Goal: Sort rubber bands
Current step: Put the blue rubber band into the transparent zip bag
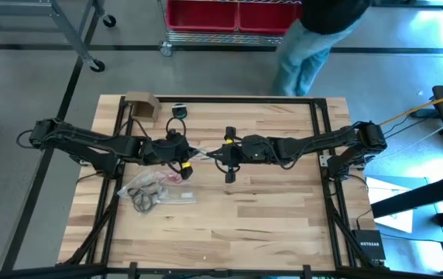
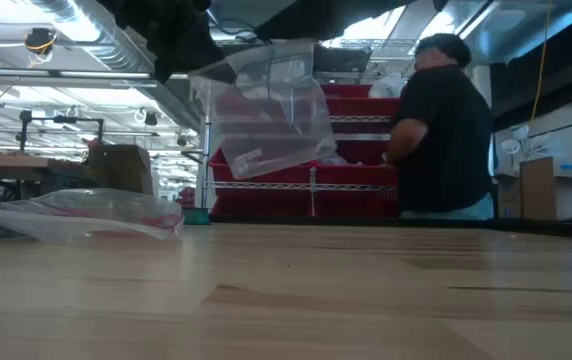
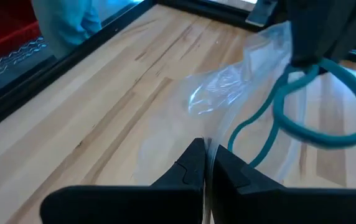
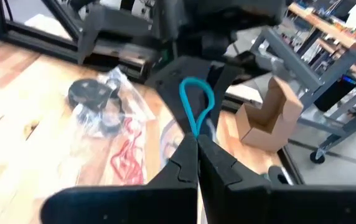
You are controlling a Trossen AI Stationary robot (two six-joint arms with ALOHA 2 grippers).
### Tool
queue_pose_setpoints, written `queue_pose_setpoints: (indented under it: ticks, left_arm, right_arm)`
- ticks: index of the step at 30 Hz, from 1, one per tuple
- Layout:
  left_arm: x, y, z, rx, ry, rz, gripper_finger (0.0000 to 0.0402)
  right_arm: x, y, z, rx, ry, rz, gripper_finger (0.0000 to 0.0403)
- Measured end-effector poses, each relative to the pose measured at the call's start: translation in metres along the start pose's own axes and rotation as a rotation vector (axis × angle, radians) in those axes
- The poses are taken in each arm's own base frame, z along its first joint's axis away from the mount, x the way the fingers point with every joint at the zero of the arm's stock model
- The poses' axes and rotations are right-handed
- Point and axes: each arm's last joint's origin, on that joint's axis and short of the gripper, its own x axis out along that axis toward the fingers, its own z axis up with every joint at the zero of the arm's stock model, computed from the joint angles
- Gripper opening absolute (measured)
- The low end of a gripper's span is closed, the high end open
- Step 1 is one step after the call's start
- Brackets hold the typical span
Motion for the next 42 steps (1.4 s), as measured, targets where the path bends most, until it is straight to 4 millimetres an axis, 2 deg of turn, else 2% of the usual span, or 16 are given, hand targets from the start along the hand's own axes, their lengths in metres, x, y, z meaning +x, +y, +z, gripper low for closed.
queue_pose_setpoints:
  ticks: [11, 22, 28, 32, 36, 39, 42]
  left_arm:
    - [0.001, 0.003, 0.000, -0.005, 0.007, 0.017, 0.0000]
    - [0.001, 0.004, -0.002, 0.022, 0.023, 0.023, 0.0000]
    - [0.000, 0.006, -0.006, 0.062, 0.071, 0.037, 0.0000]
    - [-0.014, 0.015, -0.006, 0.121, 0.119, 0.082, 0.0000]
    - [-0.035, 0.031, 0.003, 0.121, 0.086, 0.183, 0.0000]
    - [-0.049, 0.044, 0.009, 0.121, 0.048, 0.215, 0.0000]
    - [-0.062, 0.057, 0.012, 0.122, 0.028, 0.275, 0.0000]
  right_arm:
    - [-0.001, 0.001, -0.010, 0.119, 0.112, -0.043, 0.0013]
    - [-0.001, -0.001, -0.005, 0.139, 0.111, -0.073, 0.0151]
    - [-0.004, -0.009, 0.016, 0.135, 0.128, -0.082, 0.0181]
    - [-0.012, -0.015, 0.031, 0.145, 0.233, -0.058, 0.0179]
    - [-0.020, -0.019, 0.038, 0.173, 0.317, -0.046, 0.0177]
    - [-0.018, -0.017, 0.032, 0.195, 0.328, -0.041, 0.0177]
    - [-0.003, -0.013, 0.013, 0.238, 0.315, -0.049, 0.0177]
